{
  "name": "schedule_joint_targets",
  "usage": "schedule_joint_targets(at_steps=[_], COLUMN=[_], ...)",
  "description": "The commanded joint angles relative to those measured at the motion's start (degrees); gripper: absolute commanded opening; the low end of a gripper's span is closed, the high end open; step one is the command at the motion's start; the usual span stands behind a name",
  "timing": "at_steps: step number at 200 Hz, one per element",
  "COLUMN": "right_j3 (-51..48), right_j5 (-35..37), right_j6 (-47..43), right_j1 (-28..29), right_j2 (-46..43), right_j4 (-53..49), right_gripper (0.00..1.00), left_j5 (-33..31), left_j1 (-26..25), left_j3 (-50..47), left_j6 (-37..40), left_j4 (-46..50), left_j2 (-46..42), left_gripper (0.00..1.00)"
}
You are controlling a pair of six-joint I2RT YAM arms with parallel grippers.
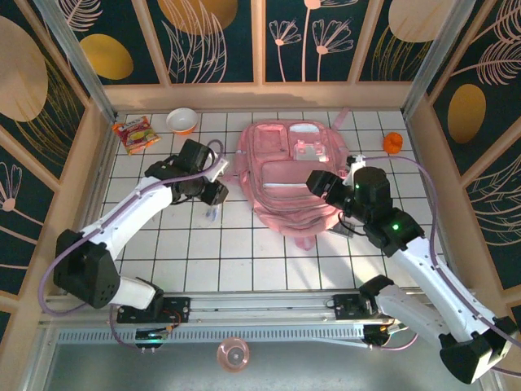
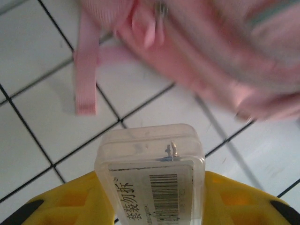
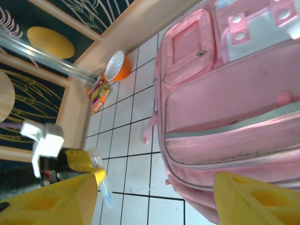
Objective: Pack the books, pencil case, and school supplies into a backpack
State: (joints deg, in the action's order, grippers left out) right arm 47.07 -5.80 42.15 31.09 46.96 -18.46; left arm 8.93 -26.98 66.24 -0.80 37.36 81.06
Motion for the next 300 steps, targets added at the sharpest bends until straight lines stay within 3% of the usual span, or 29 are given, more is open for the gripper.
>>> schedule_joint_targets(at_steps=[1, 46, 106, 160, 224, 255, 275, 300], right_j3=[0.46, 0.95, 5.91, 9.29, 10.85, 10.61, 10.04, 7.61], right_j5=[0.99, -1.55, -9.36, -9.37, -8.76, -6.97, -4.36, -3.86], right_j6=[-3.82, -8.27, -14.77, -16.82, -17.79, -17.63, -16.74, -14.37], right_j1=[2.37, 8.08, 12.50, 13.64, 14.79, 14.88, 14.87, 13.16], right_j2=[0.90, 5.78, 17.50, 24.32, 27.80, 26.90, 25.12, 21.16], right_j4=[3.82, 6.49, 6.21, 6.93, 4.68, 3.96, 4.00, 5.96], right_gripper=[0.66, 0.66, 0.66, 0.64, 0.46, 0.29, 0.18, 0.12], left_j5=[7.17, 16.27, 25.60, 28.71, 28.11, 27.47, 26.45, 22.13], left_j1=[0.44, 0.43, 0.44, 0.32, 0.32, 0.36, 0.33, 0.35], left_j3=[0.04, -13.37, -18.61, -22.23, -24.06, -24.51, -23.69, -20.23], left_j6=[-19.26, -52.17, -72.60, -79.62, -83.74, -85.10, -82.87, -74.77], left_j4=[-10.62, -35.29, -45.77, -51.33, -55.68, -56.86, -54.75, -46.78], left_j2=[-3.55, -9.10, -5.88, -5.44, -5.83, -6.22, -6.34, -7.00], left_gripper=[0.25, 0.24, 0.27, 0.28, 0.29, 0.32, 0.39, 0.58])
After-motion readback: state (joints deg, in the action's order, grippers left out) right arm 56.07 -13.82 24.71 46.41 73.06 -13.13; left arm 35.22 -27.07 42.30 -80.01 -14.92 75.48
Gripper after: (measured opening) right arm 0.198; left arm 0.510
